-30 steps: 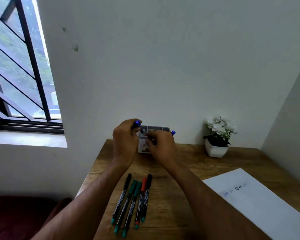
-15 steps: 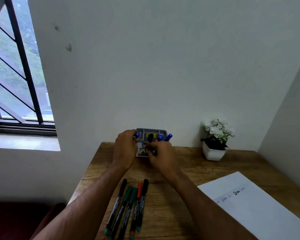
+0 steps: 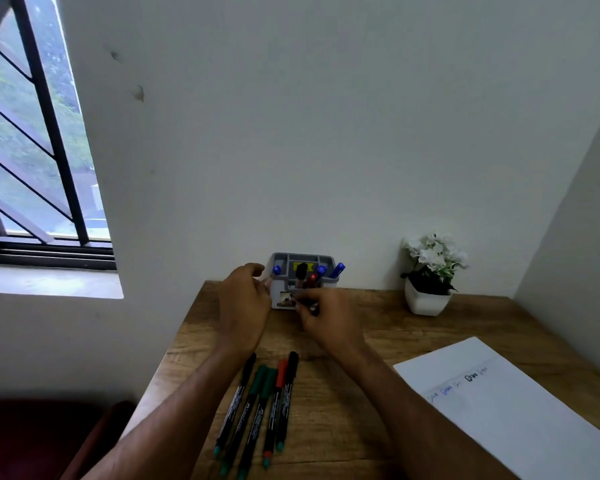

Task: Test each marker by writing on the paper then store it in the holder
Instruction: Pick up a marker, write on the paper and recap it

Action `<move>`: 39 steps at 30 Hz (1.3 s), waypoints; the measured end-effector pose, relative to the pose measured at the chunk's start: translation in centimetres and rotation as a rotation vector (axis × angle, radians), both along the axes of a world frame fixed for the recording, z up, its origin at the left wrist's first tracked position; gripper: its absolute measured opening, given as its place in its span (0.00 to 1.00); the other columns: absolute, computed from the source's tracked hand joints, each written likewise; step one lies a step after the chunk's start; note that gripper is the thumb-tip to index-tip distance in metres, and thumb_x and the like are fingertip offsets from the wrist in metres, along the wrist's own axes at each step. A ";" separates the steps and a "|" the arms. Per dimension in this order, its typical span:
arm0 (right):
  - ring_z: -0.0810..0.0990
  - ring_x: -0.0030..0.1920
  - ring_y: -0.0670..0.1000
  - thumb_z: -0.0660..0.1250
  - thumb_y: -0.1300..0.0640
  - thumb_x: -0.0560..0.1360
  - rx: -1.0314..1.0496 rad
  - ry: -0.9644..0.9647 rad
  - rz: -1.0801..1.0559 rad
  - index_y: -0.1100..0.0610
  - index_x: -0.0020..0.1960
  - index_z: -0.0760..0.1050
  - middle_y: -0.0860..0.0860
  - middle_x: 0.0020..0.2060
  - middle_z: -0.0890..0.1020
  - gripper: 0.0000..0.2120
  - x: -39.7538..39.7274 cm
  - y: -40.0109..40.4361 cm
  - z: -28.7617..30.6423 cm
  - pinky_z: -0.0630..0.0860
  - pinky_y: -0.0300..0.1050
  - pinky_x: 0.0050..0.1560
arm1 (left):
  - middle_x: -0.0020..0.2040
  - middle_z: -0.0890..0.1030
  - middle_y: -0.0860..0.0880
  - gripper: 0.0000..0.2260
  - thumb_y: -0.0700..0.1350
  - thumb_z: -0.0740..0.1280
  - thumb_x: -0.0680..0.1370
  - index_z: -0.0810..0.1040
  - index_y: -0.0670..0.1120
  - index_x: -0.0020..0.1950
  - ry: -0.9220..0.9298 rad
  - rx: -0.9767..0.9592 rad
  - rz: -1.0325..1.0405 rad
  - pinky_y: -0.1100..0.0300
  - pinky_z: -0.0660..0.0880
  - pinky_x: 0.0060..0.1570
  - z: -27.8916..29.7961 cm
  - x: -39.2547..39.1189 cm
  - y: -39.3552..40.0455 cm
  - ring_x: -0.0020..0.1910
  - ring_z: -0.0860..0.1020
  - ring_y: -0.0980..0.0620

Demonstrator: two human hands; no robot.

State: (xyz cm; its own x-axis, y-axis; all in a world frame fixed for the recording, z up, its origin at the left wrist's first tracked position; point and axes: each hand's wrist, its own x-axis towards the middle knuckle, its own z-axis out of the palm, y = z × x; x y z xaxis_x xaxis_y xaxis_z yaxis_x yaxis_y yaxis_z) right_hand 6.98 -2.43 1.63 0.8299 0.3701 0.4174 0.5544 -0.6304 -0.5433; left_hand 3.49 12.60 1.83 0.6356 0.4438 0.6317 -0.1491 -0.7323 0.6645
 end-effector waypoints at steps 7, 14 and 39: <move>0.81 0.46 0.40 0.71 0.60 0.77 -0.023 0.072 0.025 0.54 0.55 0.84 0.47 0.51 0.86 0.08 -2.1 -1.6 -1.4 0.82 0.40 0.54 | 0.47 0.80 0.59 0.09 0.42 0.69 0.76 0.80 0.51 0.55 0.271 0.103 -0.222 0.73 0.71 0.43 -2.1 -3.1 -1.1 0.45 0.77 0.65; 0.82 0.40 0.41 0.72 0.57 0.75 -0.085 0.184 -0.001 0.53 0.47 0.85 0.46 0.40 0.86 0.04 -4.1 -2.4 -2.2 0.83 0.43 0.47 | 0.52 0.80 0.60 0.15 0.39 0.65 0.78 0.78 0.55 0.60 0.600 0.304 -0.466 0.66 0.71 0.54 -2.4 -3.7 -1.5 0.52 0.76 0.63; 0.79 0.39 0.41 0.75 0.54 0.74 -0.099 0.184 -0.123 0.51 0.47 0.82 0.45 0.40 0.82 0.04 -4.2 -4.7 -1.1 0.74 0.33 0.38 | 0.53 0.82 0.57 0.11 0.39 0.70 0.75 0.81 0.53 0.54 0.410 0.291 -0.561 0.61 0.76 0.57 -2.1 -2.2 -3.7 0.53 0.78 0.63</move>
